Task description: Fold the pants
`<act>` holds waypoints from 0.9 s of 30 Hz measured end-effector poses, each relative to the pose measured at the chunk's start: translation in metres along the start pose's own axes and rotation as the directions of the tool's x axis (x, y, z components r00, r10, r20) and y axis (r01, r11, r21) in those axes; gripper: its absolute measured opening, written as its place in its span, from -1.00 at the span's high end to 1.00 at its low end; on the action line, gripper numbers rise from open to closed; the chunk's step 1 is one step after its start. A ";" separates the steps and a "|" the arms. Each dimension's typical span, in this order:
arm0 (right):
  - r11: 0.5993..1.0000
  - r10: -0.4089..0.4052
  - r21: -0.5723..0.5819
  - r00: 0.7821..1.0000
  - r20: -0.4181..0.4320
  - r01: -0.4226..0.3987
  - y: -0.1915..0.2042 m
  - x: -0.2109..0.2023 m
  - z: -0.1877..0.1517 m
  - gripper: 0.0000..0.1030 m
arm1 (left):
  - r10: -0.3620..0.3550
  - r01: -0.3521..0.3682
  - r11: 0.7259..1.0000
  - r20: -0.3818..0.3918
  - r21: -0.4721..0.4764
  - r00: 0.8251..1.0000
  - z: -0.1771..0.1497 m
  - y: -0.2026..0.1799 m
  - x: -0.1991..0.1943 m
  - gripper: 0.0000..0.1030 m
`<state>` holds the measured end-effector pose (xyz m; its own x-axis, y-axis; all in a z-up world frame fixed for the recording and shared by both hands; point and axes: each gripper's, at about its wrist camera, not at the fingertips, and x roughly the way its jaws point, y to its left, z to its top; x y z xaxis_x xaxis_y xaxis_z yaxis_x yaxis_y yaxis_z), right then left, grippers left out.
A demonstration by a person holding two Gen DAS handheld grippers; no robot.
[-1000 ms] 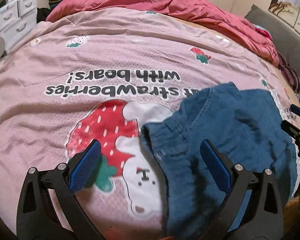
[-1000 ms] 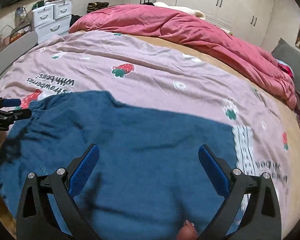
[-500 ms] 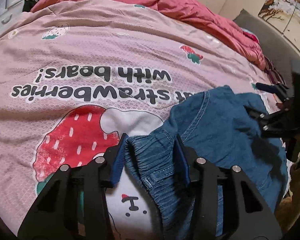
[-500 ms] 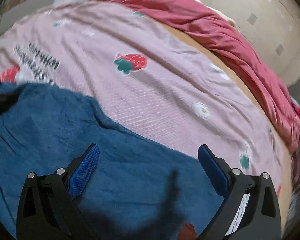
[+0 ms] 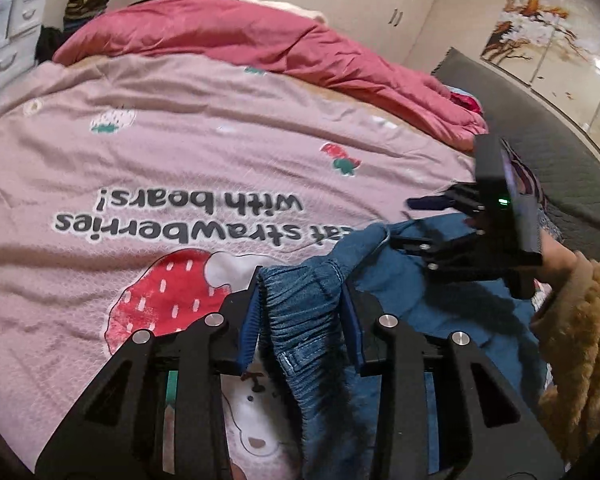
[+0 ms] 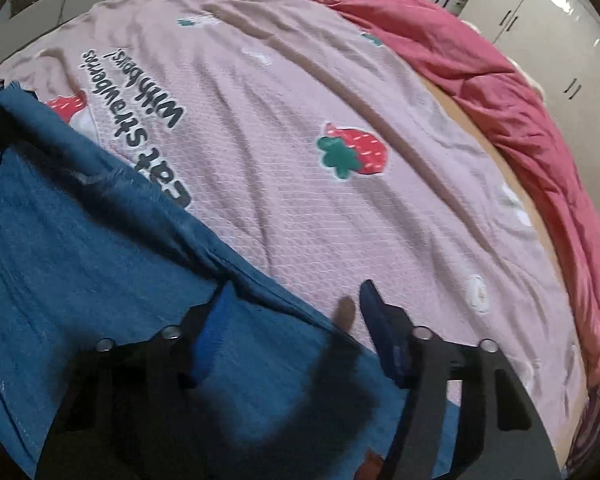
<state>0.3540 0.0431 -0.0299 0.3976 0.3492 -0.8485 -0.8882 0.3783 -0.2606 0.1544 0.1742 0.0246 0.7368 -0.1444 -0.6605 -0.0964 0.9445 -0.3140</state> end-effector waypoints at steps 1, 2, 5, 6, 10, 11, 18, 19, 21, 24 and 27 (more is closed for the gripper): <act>1.000 0.025 -0.001 1.000 0.001 -0.025 0.001 0.000 0.000 0.23 | 0.002 -0.002 1.000 0.004 0.004 1.000 0.000 -0.003 -0.001 0.48; 0.999 0.053 -0.008 0.999 -0.001 -0.053 0.004 0.001 0.000 0.33 | 0.011 -0.011 1.000 0.006 0.012 1.000 -0.001 -0.006 -0.001 0.48; 0.998 0.064 -0.023 0.998 0.008 -0.064 0.013 -0.004 0.000 0.84 | 0.043 -0.044 0.998 0.013 0.034 0.999 -0.002 -0.008 -0.001 0.48; 0.999 0.045 -0.019 0.999 0.018 -0.044 0.016 -0.009 -0.001 0.90 | 0.046 -0.046 0.998 0.011 0.032 0.999 -0.003 -0.006 0.000 0.48; 0.999 -0.019 0.031 0.998 0.063 0.017 0.020 -0.032 -0.008 0.96 | 0.056 -0.057 0.998 0.018 0.027 0.998 -0.004 -0.001 -0.002 0.48; 0.998 -0.031 0.064 0.996 0.087 0.025 0.019 -0.043 -0.011 0.96 | 0.055 -0.056 0.998 0.019 0.026 0.998 -0.004 0.000 -0.003 0.48; 0.981 -0.072 0.190 0.983 0.169 0.039 0.024 -0.106 -0.037 0.96 | 0.040 -0.045 0.997 0.076 0.057 0.996 -0.007 -0.013 -0.021 0.48; 0.978 -0.072 0.208 0.981 0.179 0.034 0.026 -0.115 -0.042 0.96 | 0.034 -0.039 0.997 0.083 0.060 0.996 -0.009 -0.015 -0.025 0.48; 0.970 -0.072 0.242 0.976 0.206 0.021 0.032 -0.133 -0.053 0.96 | 0.027 -0.034 0.997 0.098 0.072 0.995 -0.012 -0.021 -0.033 0.48; 0.962 -0.075 0.273 0.967 0.242 0.007 0.048 -0.159 -0.074 0.96 | 0.030 -0.043 0.993 0.120 0.106 0.992 -0.019 -0.031 -0.045 0.48; 0.949 -0.065 0.315 0.964 0.258 -0.021 0.064 -0.175 -0.096 0.96 | 0.023 -0.042 0.991 0.145 0.128 0.989 -0.030 -0.044 -0.060 0.48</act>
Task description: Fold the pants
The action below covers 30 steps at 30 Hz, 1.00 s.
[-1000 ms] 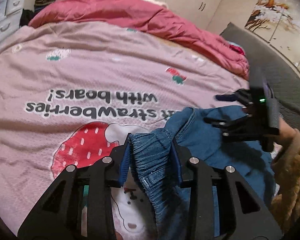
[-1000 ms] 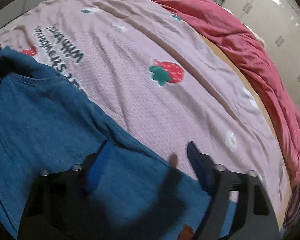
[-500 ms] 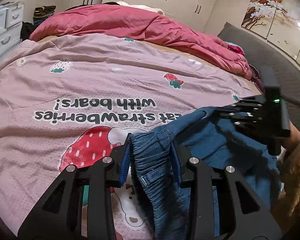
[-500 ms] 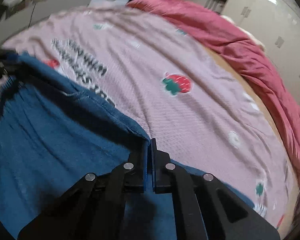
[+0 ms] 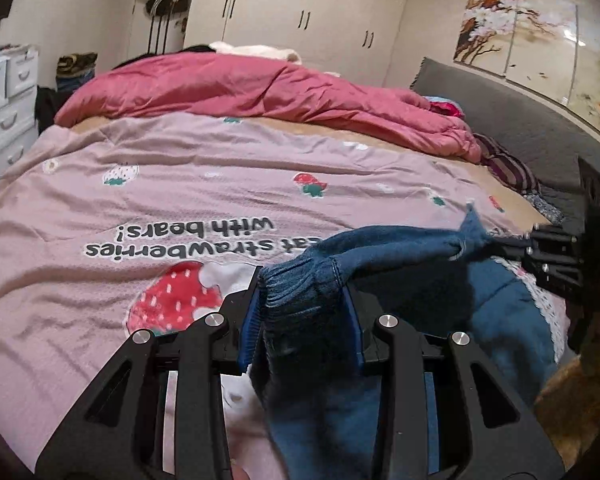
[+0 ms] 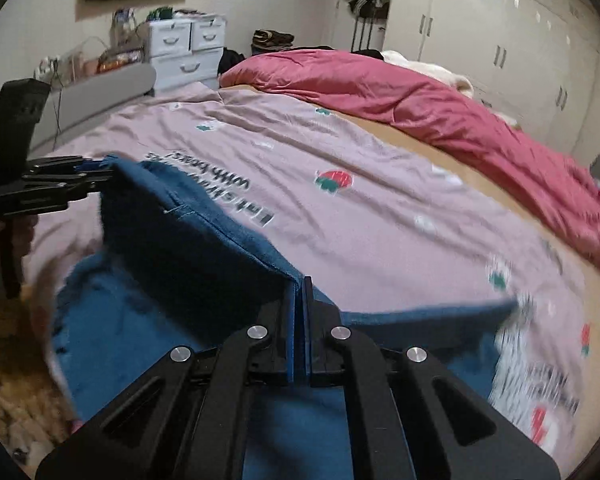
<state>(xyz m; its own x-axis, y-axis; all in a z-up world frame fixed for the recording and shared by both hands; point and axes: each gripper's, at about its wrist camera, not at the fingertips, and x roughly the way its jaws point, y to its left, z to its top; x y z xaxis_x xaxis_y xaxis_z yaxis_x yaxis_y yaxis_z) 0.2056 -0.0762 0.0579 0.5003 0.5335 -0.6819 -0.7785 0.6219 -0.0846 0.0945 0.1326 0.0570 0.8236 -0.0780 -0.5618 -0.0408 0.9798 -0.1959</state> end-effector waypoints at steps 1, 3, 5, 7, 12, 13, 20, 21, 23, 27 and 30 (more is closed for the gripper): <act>1.000 0.004 0.011 1.000 0.006 -0.004 0.004 -0.006 -0.006 0.96 | -0.003 0.003 1.000 0.009 0.002 1.000 -0.005 -0.004 -0.007 0.48; 0.999 0.016 0.039 1.000 0.014 -0.016 0.012 -0.020 -0.022 0.96 | -0.024 0.024 1.000 0.015 -0.011 1.000 -0.014 -0.009 -0.018 0.48; 0.997 0.033 0.064 0.999 0.028 -0.035 0.021 -0.033 -0.036 0.96 | -0.039 0.039 0.999 0.028 -0.009 0.999 -0.026 -0.016 -0.031 0.48; 0.995 0.057 0.079 0.998 0.035 -0.060 0.030 -0.044 -0.049 0.96 | -0.032 0.032 0.999 0.030 -0.001 0.999 -0.037 -0.021 -0.041 0.48; 0.987 0.128 0.095 0.991 0.030 -0.130 0.056 -0.061 -0.074 0.96 | -0.034 0.034 0.999 -0.005 -0.021 0.999 -0.062 -0.022 -0.054 0.47; 0.987 0.130 0.095 0.991 0.028 -0.132 0.061 -0.063 -0.077 0.96 | -0.043 0.043 0.999 -0.013 -0.034 0.999 -0.067 -0.020 -0.056 0.47; 0.976 0.199 0.096 0.979 -0.032 -0.195 0.079 -0.066 -0.099 0.96 | -0.042 0.042 0.999 -0.087 -0.004 0.995 -0.091 -0.019 -0.062 0.47; 0.975 0.210 0.093 0.976 -0.064 -0.204 0.083 -0.062 -0.104 0.96 | -0.039 0.039 0.999 -0.098 0.001 0.994 -0.095 -0.019 -0.062 0.46; 0.973 0.219 0.101 0.969 -0.114 -0.208 0.088 -0.053 -0.113 0.96 | -0.026 0.029 0.999 -0.127 0.025 0.992 -0.103 -0.022 -0.061 0.45; 0.962 0.253 0.152 0.946 -0.203 -0.225 0.092 -0.030 -0.131 0.95 | 0.019 -0.008 0.998 -0.190 0.058 0.982 -0.116 -0.024 -0.055 0.31; 0.958 0.260 0.185 0.939 -0.226 -0.221 0.090 -0.019 -0.140 0.95 | 0.041 -0.025 0.997 -0.218 0.076 0.975 -0.122 -0.024 -0.057 0.25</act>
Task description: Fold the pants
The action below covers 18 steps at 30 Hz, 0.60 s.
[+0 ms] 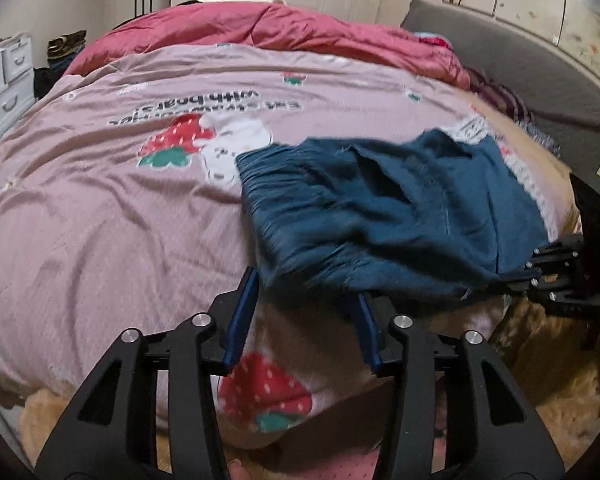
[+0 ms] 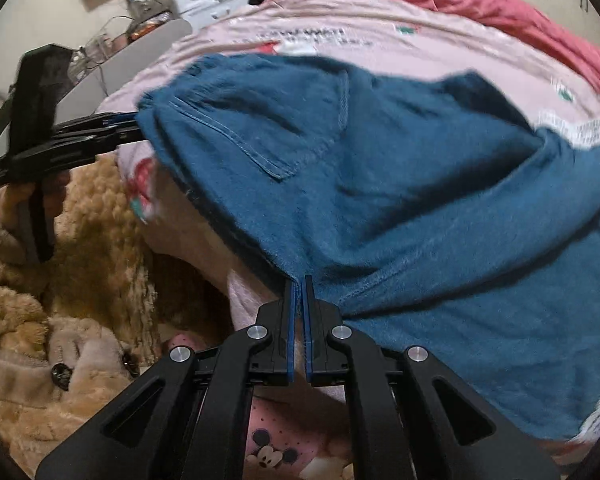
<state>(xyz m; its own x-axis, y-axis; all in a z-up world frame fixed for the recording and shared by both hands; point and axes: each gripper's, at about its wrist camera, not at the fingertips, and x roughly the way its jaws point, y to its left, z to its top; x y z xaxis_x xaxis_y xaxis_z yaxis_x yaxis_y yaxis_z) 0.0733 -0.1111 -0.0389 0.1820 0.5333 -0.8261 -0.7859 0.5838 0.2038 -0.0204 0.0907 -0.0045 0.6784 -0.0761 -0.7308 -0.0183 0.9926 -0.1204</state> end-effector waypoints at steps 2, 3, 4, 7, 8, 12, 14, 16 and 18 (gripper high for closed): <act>1.000 0.011 0.006 1.000 0.002 -0.011 -0.001 0.001 -0.001 0.90 | 0.032 -0.032 0.999 -0.025 0.004 0.999 -0.007 0.003 -0.005 0.25; 1.000 0.010 0.000 1.000 0.003 -0.010 0.000 0.001 -0.001 0.89 | 0.051 -0.051 0.999 -0.025 0.000 0.998 -0.009 0.005 -0.010 0.25; 1.000 0.006 -0.004 1.000 0.004 -0.006 0.001 0.000 -0.003 0.89 | 0.072 -0.072 0.997 -0.020 -0.009 0.997 -0.010 0.008 -0.017 0.25; 1.000 0.016 -0.003 1.000 0.008 -0.016 0.002 0.000 -0.004 0.85 | 0.074 -0.073 0.996 0.026 -0.055 0.997 -0.004 0.015 -0.041 0.25; 1.000 0.020 0.001 1.000 0.009 -0.020 0.001 -0.001 -0.004 0.84 | 0.054 -0.051 0.997 0.046 -0.061 0.997 0.001 0.013 -0.047 0.25; 0.998 0.053 0.014 0.999 0.013 -0.053 0.001 -0.004 -0.004 0.64 | -0.072 0.072 0.997 0.082 -0.002 0.994 0.029 -0.015 -0.041 0.25; 0.997 0.074 0.029 0.997 0.026 -0.075 0.000 -0.009 -0.003 0.61 | -0.132 0.130 0.991 0.067 0.030 0.989 0.038 -0.033 -0.027 0.25; 0.996 0.069 0.044 0.995 0.070 -0.073 -0.001 -0.022 -0.003 0.60 | -0.126 0.125 0.990 0.022 0.067 0.992 0.041 -0.050 -0.007 0.25; 0.994 0.060 0.081 0.990 0.127 -0.070 -0.008 -0.037 -0.002 0.60 | -0.080 0.083 0.993 -0.035 0.087 0.996 0.038 -0.055 0.014 0.25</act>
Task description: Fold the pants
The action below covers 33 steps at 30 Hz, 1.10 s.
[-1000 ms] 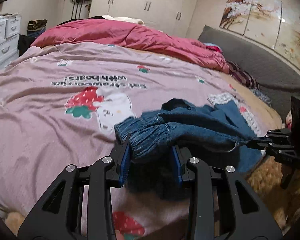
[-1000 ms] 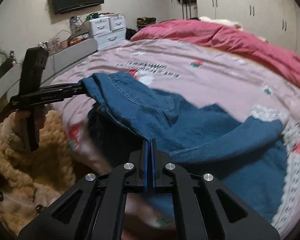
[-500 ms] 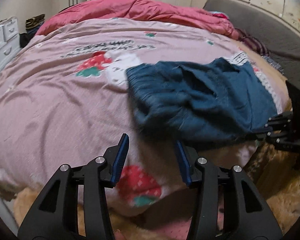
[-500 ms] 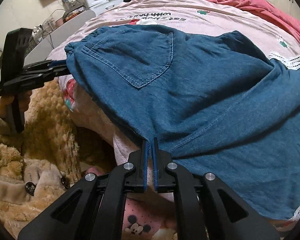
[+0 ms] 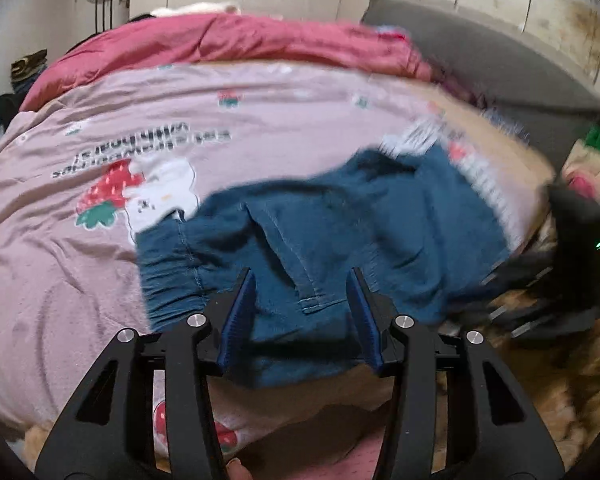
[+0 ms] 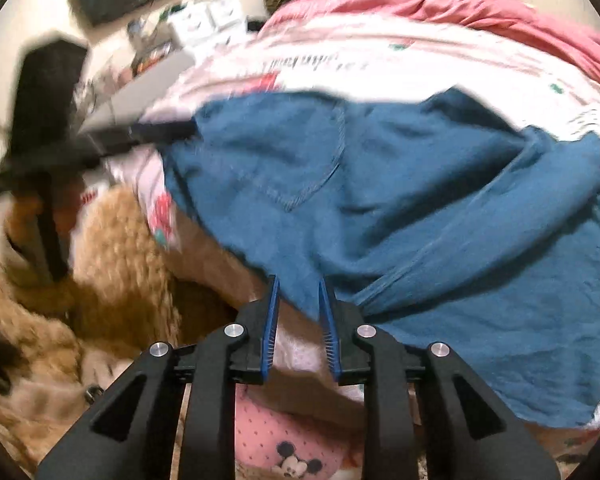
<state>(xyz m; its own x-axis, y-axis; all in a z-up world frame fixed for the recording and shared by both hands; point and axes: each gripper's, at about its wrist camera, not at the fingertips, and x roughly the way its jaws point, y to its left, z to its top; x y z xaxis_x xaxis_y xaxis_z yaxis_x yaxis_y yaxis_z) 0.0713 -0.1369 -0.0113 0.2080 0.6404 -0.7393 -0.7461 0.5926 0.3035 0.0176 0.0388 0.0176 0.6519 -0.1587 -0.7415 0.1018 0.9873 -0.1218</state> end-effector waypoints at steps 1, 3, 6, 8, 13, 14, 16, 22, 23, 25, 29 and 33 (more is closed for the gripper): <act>1.000 -0.006 0.010 1.000 0.021 0.006 -0.002 -0.005 0.002 0.60 | 0.008 -0.008 1.000 -0.024 -0.007 1.000 -0.002 0.002 0.007 0.25; 0.999 -0.034 0.009 0.998 0.057 0.034 -0.004 -0.013 0.009 0.53 | 0.024 -0.025 0.999 -0.060 -0.026 0.998 -0.008 0.008 0.018 0.25; 0.999 -0.052 0.006 0.997 0.063 0.052 -0.006 -0.009 0.022 0.43 | 0.032 -0.033 0.999 -0.061 -0.023 0.998 -0.016 0.011 0.023 0.25; 0.997 -0.079 0.002 0.997 0.012 0.079 -0.007 0.007 0.029 0.43 | 0.059 -0.059 0.998 -0.058 0.006 0.997 -0.018 0.007 0.025 0.25; 0.991 -0.118 0.058 0.990 -0.082 0.123 -0.028 0.042 0.026 0.36 | 0.070 -0.069 0.998 -0.051 0.014 0.996 -0.020 0.005 0.031 0.25; 0.991 -0.115 0.062 0.990 -0.076 0.119 -0.028 0.041 0.026 0.36 | 0.066 -0.066 0.998 -0.045 0.012 0.997 -0.019 0.005 0.030 0.25; 0.992 -0.088 0.089 0.995 -0.056 0.093 -0.032 0.035 0.027 0.34 | 0.044 -0.044 0.999 -0.032 -0.004 0.999 -0.017 0.006 0.026 0.19; 0.981 -0.165 0.116 0.980 0.114 0.152 -0.044 -0.028 0.040 0.28 | -0.015 0.016 1.000 0.046 -0.027 0.999 -0.001 0.002 -0.014 0.03; 0.978 -0.185 0.120 0.974 0.131 0.170 -0.048 -0.035 0.044 0.25 | -0.022 0.023 1.000 0.065 -0.016 0.998 0.004 -0.003 -0.020 0.02; 0.964 -0.254 0.121 0.955 0.156 0.236 -0.059 -0.049 0.057 0.16 | -0.052 0.052 0.999 0.088 0.010 0.995 0.014 -0.015 -0.028 -0.04; 0.941 -0.330 0.134 0.931 0.157 0.311 -0.093 -0.058 0.089 0.16 | -0.141 0.138 0.989 0.060 0.047 0.988 0.034 -0.042 -0.011 -0.04; 0.920 -0.376 0.153 0.923 0.081 0.362 -0.125 -0.034 0.121 0.12 | -0.242 0.242 0.967 -0.010 0.085 0.970 0.049 -0.076 0.024 -0.02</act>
<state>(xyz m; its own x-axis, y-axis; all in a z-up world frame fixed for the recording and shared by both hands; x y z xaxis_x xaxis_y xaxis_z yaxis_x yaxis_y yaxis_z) 0.2341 -0.1736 0.0489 0.5239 0.4075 -0.7480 -0.5145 0.8513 0.1034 0.0622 -0.0400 0.0416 0.6003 -0.3926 -0.6968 0.3196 0.9164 -0.2411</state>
